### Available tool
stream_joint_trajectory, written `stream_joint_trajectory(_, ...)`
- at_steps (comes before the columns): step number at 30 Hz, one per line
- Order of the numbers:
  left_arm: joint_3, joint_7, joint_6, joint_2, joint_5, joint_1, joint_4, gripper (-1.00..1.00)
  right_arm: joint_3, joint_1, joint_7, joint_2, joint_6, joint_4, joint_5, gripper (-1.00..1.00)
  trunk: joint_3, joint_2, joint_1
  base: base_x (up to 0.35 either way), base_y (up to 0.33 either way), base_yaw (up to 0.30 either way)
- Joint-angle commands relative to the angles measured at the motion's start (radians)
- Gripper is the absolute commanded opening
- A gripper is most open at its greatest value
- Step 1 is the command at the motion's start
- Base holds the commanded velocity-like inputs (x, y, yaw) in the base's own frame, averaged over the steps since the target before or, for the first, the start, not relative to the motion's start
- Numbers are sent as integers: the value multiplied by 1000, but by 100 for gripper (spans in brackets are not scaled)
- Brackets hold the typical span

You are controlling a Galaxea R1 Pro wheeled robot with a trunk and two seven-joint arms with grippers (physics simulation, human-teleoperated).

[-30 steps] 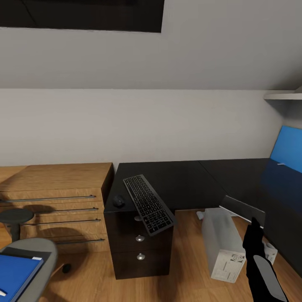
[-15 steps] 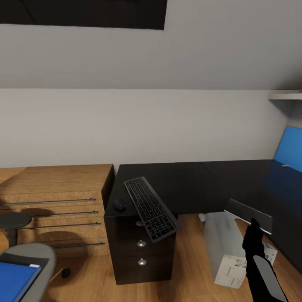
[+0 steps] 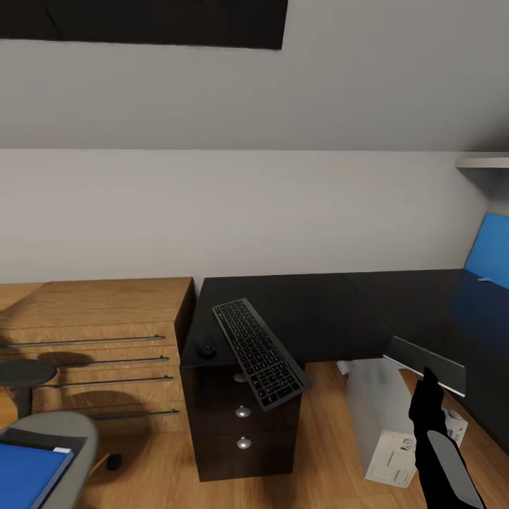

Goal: In the bedroom, organize the workspace by keeping the computer under the desk, ensuring the monitor is on the desk, placing the keyboard on the desk next to the monitor, placing the mouse on the desk next to the keyboard, moving the folder from the swivel chair onto the desk next to the mouse, stacking the notebook on top of the folder with the pen on top of the notebook, and positioning the swivel chair next to the desk.

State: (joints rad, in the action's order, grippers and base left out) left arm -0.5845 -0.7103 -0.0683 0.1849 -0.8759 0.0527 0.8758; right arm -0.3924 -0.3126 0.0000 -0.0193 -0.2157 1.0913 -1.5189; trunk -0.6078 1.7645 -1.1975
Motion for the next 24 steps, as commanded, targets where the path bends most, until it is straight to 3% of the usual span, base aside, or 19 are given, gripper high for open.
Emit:
stream_joint_trajectory(1, -4, -4, -7, 1, -10, -1, 1, 100, 1, 0, 0, 0, -4, 1, -10, 100, -1, 0, 0, 2, 6, 0)
stream_joint_trajectory(6, -5, -4, -7, 1, 2, -1, -3, 100, 1, 0, 1, -1, -5, 1, -9, 100, -1, 0, 0, 44, 3, 0)
stream_joint_trajectory(13, -5, -4, -9, 1, 52, -1, -11, 100, 0, 0, 0, -3, -5, 1, -9, 100, -1, 0, 0, 193, 1, 0)
stream_joint_trajectory(24, -5, -4, -8, 1, 66, -1, -26, 100, -2, 0, 0, -8, -4, 2, -9, 100, -1, 0, 0, 28, 0, 0)
